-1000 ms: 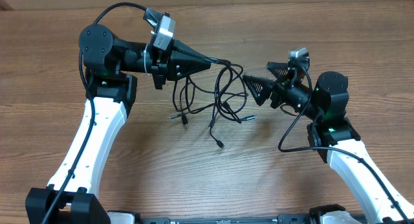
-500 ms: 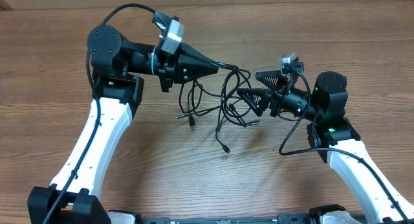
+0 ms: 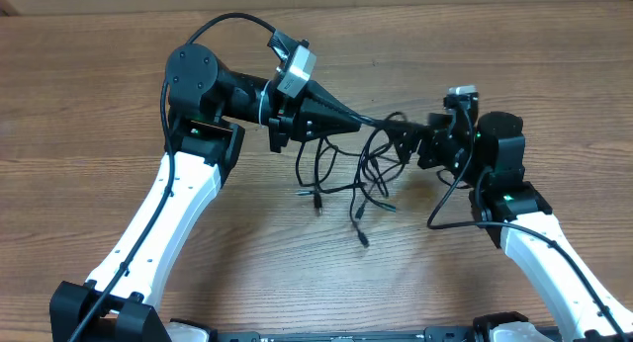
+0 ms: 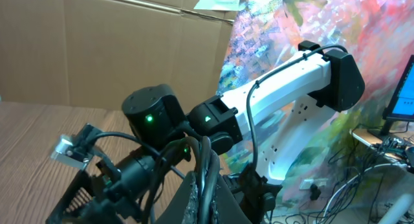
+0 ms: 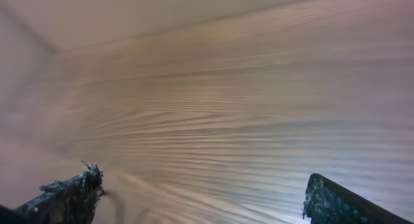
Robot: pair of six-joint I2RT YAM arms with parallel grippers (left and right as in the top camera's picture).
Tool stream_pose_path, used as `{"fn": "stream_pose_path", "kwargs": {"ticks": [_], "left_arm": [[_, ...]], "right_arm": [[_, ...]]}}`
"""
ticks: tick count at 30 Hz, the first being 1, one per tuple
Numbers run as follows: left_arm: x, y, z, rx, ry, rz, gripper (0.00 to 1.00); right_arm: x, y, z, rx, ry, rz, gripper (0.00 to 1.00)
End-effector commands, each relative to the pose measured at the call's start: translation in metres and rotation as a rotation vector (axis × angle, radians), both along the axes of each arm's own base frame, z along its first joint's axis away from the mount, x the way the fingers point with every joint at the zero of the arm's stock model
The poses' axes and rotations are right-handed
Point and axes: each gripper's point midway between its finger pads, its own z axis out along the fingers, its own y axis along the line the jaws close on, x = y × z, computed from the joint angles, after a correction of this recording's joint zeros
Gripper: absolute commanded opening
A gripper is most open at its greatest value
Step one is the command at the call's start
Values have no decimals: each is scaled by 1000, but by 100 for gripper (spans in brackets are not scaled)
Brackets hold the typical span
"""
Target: Untangle cables
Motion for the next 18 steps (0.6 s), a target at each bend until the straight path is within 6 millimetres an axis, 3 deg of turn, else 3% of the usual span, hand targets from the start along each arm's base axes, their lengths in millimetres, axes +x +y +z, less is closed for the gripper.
{"fn": "stream_pose_path", "kwargs": {"ticks": [1, 10, 18], "left_arm": [[-3, 2, 6, -4, -24, -5, 4], [2, 8, 8, -9, -48, 15, 4], [18, 40, 25, -12, -69, 125, 4]], "right_arm": [[11, -28, -19, -95, 45, -141, 100], [-5, -37, -89, -165, 278, -160, 100], [-6, -38, -98, -176, 304, -164, 100]]}}
